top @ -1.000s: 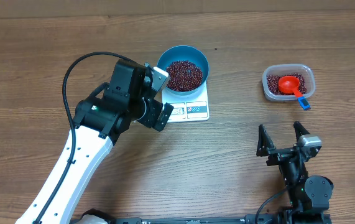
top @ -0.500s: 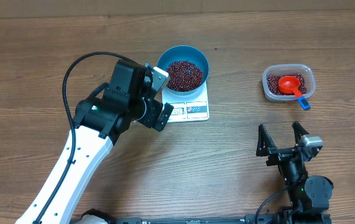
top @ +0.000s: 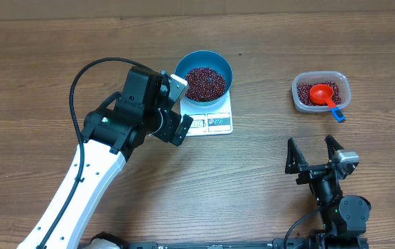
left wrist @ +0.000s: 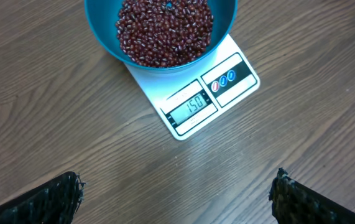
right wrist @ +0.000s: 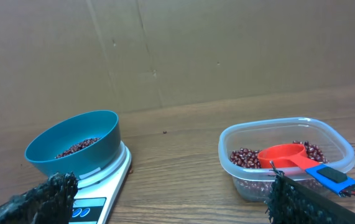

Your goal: Scoop item into bowl and weigh 150g on scale

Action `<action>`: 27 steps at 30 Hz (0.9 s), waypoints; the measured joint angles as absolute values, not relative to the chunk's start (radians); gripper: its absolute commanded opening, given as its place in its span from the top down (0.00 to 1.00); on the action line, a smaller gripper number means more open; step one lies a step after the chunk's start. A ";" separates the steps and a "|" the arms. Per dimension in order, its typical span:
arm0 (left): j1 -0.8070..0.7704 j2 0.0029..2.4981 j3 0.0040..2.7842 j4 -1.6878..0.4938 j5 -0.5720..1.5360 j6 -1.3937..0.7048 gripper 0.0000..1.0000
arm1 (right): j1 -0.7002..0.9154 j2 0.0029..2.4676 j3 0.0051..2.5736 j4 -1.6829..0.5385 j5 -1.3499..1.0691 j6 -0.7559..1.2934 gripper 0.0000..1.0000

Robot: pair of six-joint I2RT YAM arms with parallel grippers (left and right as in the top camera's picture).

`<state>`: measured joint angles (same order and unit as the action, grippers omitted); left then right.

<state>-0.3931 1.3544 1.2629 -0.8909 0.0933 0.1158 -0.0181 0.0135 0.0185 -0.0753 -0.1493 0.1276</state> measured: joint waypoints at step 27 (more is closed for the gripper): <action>-0.038 0.609 0.625 -0.097 0.150 0.061 0.01 | -0.018 0.014 0.019 -0.075 -0.149 0.130 0.00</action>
